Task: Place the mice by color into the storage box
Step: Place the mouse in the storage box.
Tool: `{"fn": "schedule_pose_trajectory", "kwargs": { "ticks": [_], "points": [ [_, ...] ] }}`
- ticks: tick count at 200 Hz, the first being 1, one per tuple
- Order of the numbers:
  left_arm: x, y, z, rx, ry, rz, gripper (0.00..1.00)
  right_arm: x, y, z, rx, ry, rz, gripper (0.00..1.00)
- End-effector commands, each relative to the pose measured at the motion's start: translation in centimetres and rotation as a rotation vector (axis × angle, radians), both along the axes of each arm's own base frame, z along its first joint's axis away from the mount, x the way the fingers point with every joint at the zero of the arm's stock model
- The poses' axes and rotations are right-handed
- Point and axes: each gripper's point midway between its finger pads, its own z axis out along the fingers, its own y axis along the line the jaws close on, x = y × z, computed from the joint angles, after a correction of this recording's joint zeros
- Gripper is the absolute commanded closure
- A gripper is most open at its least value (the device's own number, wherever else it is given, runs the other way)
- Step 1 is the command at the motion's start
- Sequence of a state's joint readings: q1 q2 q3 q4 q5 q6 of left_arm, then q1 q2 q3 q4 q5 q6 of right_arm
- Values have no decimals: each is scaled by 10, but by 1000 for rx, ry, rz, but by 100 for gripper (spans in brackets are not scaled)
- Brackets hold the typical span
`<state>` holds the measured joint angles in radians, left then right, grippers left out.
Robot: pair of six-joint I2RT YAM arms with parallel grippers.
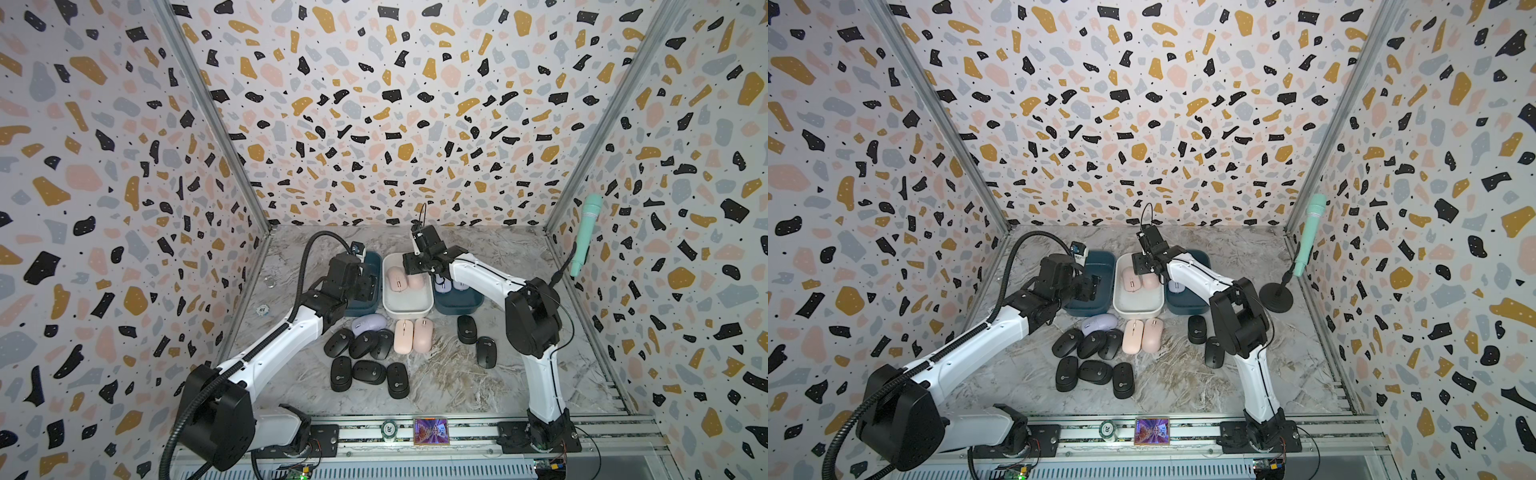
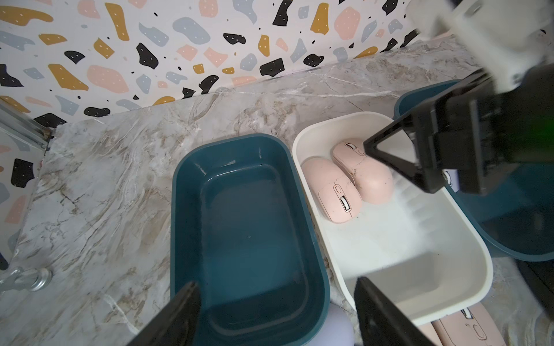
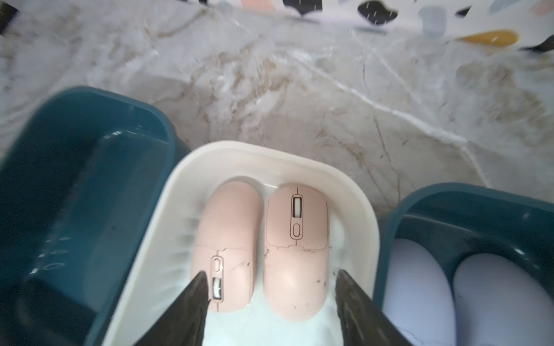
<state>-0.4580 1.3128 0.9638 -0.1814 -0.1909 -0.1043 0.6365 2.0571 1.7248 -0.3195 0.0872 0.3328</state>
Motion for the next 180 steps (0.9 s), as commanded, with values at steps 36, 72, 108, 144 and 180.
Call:
{"fn": "schedule_pose_trajectory", "kwargs": {
  "ticks": [36,72,108,144,180],
  "points": [
    [-2,1,15,-63,-26,25,21,-78,-25,59,77,-66,-20,33],
    [-11,-2,16,-107,22,65,23,-142,-67,40,44,-3,-52,33],
    [-37,-17,2,-108,101,47,24,-182,-129,19,-41,65,-171,33],
    [-66,-39,-21,-134,186,6,25,-205,-183,-9,-69,181,-289,33],
    [-68,-47,-23,-159,172,0,25,-222,-210,-42,-106,257,-350,32]
  ]
}}
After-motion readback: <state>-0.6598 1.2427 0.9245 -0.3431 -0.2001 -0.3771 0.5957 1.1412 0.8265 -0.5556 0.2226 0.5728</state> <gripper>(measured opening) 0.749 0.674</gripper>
